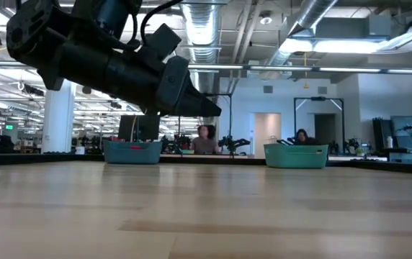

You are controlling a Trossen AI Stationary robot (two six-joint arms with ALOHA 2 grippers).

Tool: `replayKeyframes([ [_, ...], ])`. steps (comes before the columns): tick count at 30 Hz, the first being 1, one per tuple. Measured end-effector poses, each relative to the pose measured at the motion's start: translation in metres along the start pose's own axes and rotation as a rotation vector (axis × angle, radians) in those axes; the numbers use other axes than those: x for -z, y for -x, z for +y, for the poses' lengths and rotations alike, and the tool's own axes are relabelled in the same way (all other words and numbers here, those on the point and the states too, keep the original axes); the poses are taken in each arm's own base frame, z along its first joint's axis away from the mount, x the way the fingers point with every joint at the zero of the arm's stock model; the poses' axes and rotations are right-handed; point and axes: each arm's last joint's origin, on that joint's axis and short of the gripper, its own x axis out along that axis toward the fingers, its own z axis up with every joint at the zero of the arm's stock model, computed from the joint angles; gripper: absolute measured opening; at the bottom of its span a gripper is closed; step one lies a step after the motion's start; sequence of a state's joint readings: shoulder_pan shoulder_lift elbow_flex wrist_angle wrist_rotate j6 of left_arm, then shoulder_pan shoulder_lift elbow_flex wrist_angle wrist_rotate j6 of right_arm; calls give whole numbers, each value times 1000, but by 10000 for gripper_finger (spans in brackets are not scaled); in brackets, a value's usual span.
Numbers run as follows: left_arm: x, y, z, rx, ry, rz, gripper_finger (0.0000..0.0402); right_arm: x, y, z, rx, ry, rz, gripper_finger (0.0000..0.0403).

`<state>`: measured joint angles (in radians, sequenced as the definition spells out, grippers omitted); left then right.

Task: Sort & place blocks by color
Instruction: Put the blue block into the orange bin

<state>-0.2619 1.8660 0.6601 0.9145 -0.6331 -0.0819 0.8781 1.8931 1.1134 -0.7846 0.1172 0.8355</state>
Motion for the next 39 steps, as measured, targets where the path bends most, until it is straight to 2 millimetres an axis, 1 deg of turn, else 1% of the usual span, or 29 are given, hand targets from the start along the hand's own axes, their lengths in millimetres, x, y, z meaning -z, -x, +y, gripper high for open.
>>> replayKeyframes([
  [2, 1, 0, 0, -1, -3, 11, 196, -1, 4, -4, -1, -17, 7, 98],
  [4, 1, 0, 0, -1, 7, 12, 196, -1, 12, -12, 9, -52, -3, 98],
  [6, 1, -1, 1, -4, 16, 11, 196, 0, 23, -24, 45, -113, 6, 98],
  [10, 1, -4, 5, 34, 31, 23, 196, 0, 55, -46, 82, -314, -59, 98],
  [12, 2, -5, 6, 57, 43, 37, 196, 4, 65, -56, 119, -456, -95, 98],
  [14, 4, -6, 7, 58, 45, 55, 196, 3, 75, -63, 106, -642, -159, 102],
  [16, 7, -7, 9, 53, 17, 83, 196, -2, 80, -70, 51, -717, -149, 114],
  [18, 13, -8, 12, 49, -71, 135, 196, -12, 78, -76, -24, -760, -78, 134],
  [20, 18, -8, 15, 56, -140, 188, 196, -19, 77, -80, -75, -795, -48, 161],
  [21, 20, -9, 16, 63, -137, 210, 197, -21, 76, -81, -87, -803, -39, 175],
  [24, 21, -9, 14, 104, -32, 241, 196, -24, 69, -81, -99, -812, 19, 221],
  [27, 25, -7, 12, 153, -36, 284, 196, -24, 66, -79, -116, -808, 79, 256],
  [29, 27, -6, 13, 129, -69, 303, 196, -23, 64, -75, -137, -819, 81, 267],
  [33, 27, -8, 18, 53, -71, 293, 196, -23, 55, -65, -233, -846, 32, 270],
  [39, 22, -8, 13, 103, -12, 247, 196, -9, 39, -56, -254, -893, 23, 270],
])
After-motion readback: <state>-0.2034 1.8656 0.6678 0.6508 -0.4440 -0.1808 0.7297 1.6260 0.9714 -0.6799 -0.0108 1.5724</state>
